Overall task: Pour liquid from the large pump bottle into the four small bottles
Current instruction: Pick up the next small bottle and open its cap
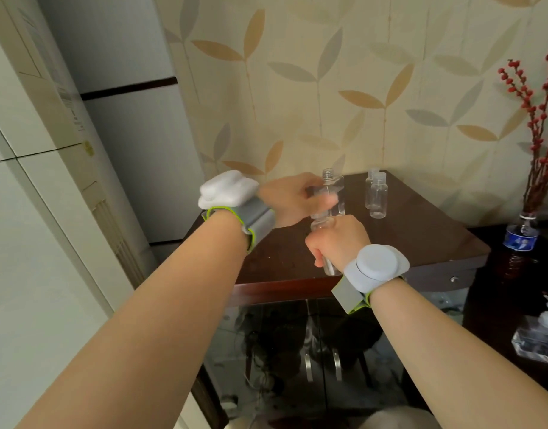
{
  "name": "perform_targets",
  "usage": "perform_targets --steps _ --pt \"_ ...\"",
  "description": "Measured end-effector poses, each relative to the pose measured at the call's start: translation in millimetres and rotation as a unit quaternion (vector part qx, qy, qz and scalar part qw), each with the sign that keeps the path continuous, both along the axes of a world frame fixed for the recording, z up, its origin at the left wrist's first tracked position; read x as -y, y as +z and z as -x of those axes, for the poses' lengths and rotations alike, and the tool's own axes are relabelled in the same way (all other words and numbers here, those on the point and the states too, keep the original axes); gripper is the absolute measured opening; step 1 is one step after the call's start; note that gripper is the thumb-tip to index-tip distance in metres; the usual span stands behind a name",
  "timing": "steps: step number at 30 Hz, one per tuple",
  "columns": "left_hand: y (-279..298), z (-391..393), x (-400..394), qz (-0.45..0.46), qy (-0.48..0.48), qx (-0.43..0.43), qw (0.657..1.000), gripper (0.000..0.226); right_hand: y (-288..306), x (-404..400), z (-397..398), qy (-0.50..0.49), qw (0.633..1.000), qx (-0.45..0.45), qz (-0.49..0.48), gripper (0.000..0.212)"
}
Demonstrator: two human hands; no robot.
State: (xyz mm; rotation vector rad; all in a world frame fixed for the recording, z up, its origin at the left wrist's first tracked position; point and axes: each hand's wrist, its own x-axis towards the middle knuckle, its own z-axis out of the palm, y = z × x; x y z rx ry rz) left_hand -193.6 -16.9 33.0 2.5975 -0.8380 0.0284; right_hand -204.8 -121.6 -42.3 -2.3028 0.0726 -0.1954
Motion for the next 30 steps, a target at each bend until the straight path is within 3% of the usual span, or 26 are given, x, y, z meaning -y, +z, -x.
perform_targets --steps 4,8,12,15,20,23,27,30 --pt "3 1 -10 0.017 -0.079 -0.121 0.989 0.061 -4 -3 -1 -0.002 1.0 0.013 0.001 0.04" --pt "2 0 -10 0.009 -0.057 -0.065 0.996 0.038 -10 -4 -2 -0.014 0.997 0.007 -0.073 0.027" --pt "-5 -3 -3 -0.047 -0.014 0.02 0.999 0.01 -14 -5 -6 -0.007 0.997 -0.002 -0.077 0.032" --pt "-11 -7 -2 -0.06 0.026 0.028 0.997 0.027 -14 -7 -10 -0.009 0.998 -0.022 -0.059 0.036" --pt "-14 -29 -15 0.138 0.09 -0.056 0.985 0.049 -20 -6 -19 -0.021 0.995 -0.041 -0.091 0.024" --pt "-24 -48 -31 0.161 0.121 -0.072 0.977 0.039 -28 -2 -26 -0.028 0.993 -0.059 -0.1 0.028" --pt "-47 -68 -46 0.317 0.138 -0.195 0.918 0.014 -32 4 -36 -0.047 0.993 -0.072 -0.085 0.037" --pt "-59 -79 -46 0.336 0.158 -0.208 0.905 0.021 -32 9 -39 -0.033 0.993 -0.054 -0.095 0.045"
